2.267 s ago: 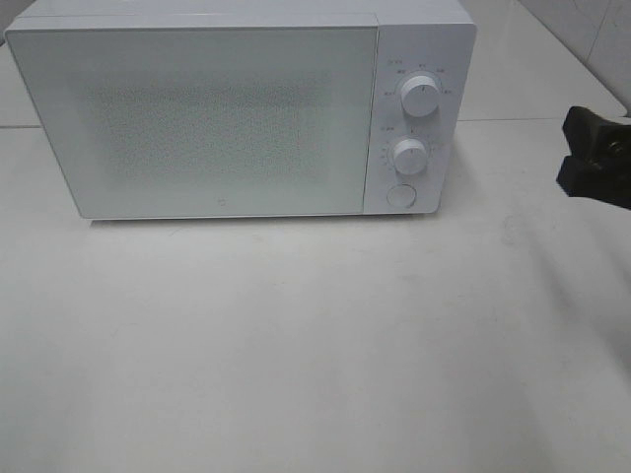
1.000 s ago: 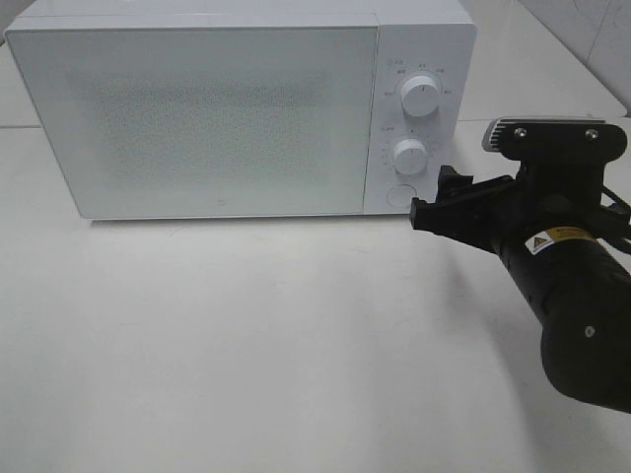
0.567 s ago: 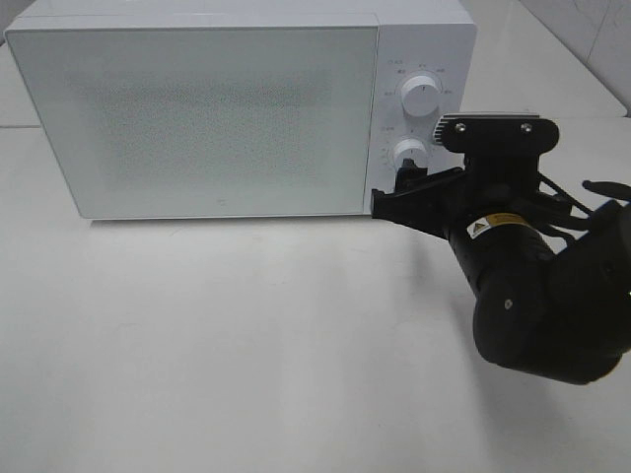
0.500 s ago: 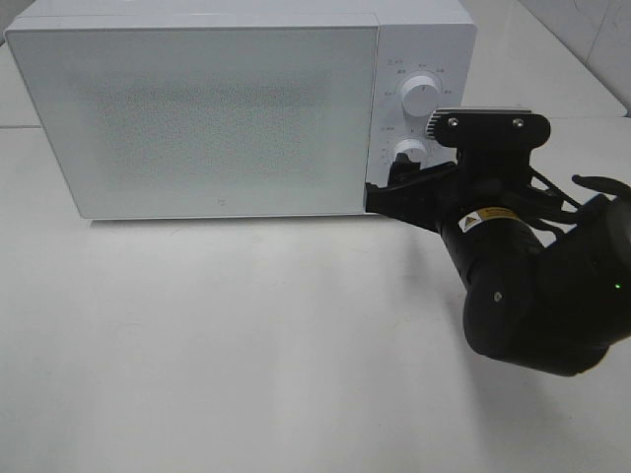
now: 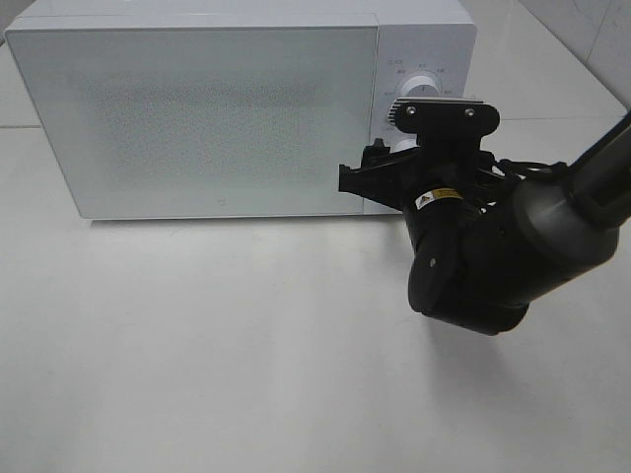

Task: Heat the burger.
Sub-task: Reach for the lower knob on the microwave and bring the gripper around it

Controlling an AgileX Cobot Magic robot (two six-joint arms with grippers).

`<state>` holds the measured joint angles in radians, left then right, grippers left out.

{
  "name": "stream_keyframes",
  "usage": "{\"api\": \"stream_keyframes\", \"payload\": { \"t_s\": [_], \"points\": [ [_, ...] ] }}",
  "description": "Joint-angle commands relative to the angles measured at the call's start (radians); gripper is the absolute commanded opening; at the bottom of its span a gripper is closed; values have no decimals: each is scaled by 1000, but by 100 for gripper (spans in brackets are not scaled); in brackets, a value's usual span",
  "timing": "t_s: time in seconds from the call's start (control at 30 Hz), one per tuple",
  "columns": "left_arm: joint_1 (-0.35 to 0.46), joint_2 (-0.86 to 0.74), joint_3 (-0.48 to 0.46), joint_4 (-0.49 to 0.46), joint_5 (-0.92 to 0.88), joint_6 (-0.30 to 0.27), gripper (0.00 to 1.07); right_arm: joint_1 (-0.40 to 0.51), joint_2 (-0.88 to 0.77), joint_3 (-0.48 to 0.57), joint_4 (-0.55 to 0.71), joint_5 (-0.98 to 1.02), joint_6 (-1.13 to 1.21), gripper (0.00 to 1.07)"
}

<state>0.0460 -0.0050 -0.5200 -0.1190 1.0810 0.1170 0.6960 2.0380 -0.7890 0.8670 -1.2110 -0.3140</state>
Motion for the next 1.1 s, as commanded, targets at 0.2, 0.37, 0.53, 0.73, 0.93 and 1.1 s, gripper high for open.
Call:
{"api": "stream_keyframes", "payload": {
  "t_s": [0.2,0.37,0.53,0.73,0.93,1.1],
  "points": [
    [-1,-18,4,-2,-9,0,98,-29,48,-48,21,-194,-52,75],
    [-1,-18,4,-2,-9,0,98,-41,55,-59,27,-194,-29,75],
    [-1,-18,4,-2,-9,0,98,-41,79,-94,24,-193,-34,75],
    [-1,-18,4,-2,-9,0,98,-37,68,-92,31,-194,-40,75],
    [-1,-18,4,-2,-9,0,98,-37,52,-86,32,-194,-45,75],
    [-1,-18,4,-2,-9,0,98,-26,35,-86,33,-195,-62,75]
  ]
}}
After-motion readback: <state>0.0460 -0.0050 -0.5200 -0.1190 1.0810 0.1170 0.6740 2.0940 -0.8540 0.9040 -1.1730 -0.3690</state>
